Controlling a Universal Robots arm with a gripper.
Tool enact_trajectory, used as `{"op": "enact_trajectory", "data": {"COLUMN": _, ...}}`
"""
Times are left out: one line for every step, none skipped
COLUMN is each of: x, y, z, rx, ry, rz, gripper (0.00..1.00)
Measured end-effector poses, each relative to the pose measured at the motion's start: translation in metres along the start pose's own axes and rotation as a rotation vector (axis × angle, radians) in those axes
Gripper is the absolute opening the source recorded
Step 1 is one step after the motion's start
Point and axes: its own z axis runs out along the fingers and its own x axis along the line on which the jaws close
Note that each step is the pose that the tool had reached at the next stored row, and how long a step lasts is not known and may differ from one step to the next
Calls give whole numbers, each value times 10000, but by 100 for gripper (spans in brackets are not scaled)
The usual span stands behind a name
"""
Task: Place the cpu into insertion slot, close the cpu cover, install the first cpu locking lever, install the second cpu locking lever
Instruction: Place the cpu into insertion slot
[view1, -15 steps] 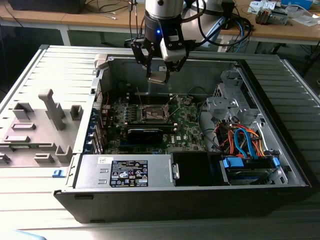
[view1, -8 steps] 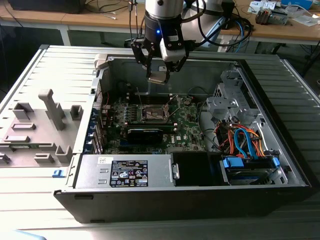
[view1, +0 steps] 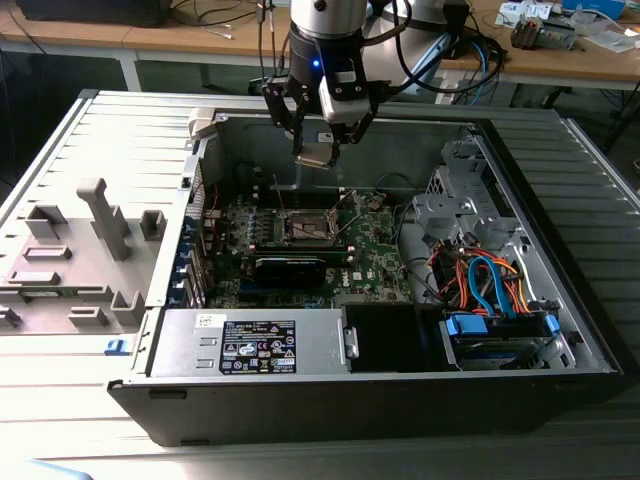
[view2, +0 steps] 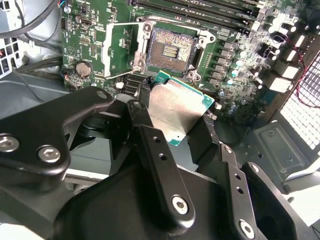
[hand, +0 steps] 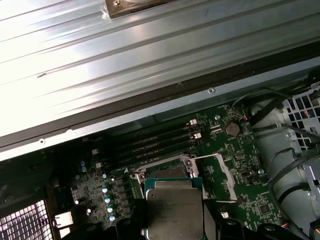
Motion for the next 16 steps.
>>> {"op": "enact_trajectory", "data": {"x": 0, "y": 0, "z": 0, "rx": 0, "ry": -1, "rz": 11, "gripper": 55}}
{"op": "enact_trajectory", "data": {"x": 0, "y": 0, "z": 0, "rx": 0, "ry": -2, "rz": 27, "gripper": 55}}
{"op": "enact_trajectory", "data": {"x": 0, "y": 0, "z": 0, "rx": 0, "ry": -4, "rz": 47, "gripper": 55}}
{"op": "enact_trajectory", "data": {"x": 0, "y": 0, "z": 0, "rx": 0, "ry": -5, "rz": 57, "gripper": 55}}
{"op": "enact_trajectory", "data": {"x": 0, "y": 0, "z": 1, "rx": -1, "ry": -5, "rz": 69, "gripper": 55}}
{"op": "enact_trajectory", "data": {"x": 0, "y": 0, "z": 1, "rx": -1, "ry": -6, "rz": 81, "gripper": 55}}
{"op": "enact_trajectory", "data": {"x": 0, "y": 0, "z": 1, "rx": -1, "ry": -8, "rz": 97, "gripper": 55}}
{"op": "enact_trajectory", "data": {"x": 0, "y": 0, "z": 1, "rx": -2, "ry": -10, "rz": 122, "gripper": 55}}
{"op": "enact_trajectory", "data": {"x": 0, "y": 0, "z": 1, "rx": -2, "ry": -11, "rz": 138, "gripper": 55}}
{"op": "enact_trajectory", "data": {"x": 0, "y": 0, "z": 2, "rx": -3, "ry": -12, "rz": 149, "gripper": 55}}
{"op": "enact_trajectory", "data": {"x": 0, "y": 0, "z": 2, "rx": -3, "ry": -12, "rz": 161, "gripper": 55}}
{"op": "enact_trajectory", "data": {"x": 0, "y": 0, "z": 2, "rx": -4, "ry": -15, "rz": 184, "gripper": 55}}
{"op": "enact_trajectory", "data": {"x": 0, "y": 0, "z": 2, "rx": -3, "ry": -15, "rz": 198, "gripper": 55}}
{"op": "enact_trajectory", "data": {"x": 0, "y": 0, "z": 2, "rx": -3, "ry": -16, "rz": 209, "gripper": 55}}
{"op": "enact_trajectory", "data": {"x": 0, "y": 0, "z": 2, "rx": -4, "ry": -18, "rz": 230, "gripper": 55}}
{"op": "enact_trajectory", "data": {"x": 0, "y": 0, "z": 3, "rx": -5, "ry": -19, "rz": 241, "gripper": 55}}
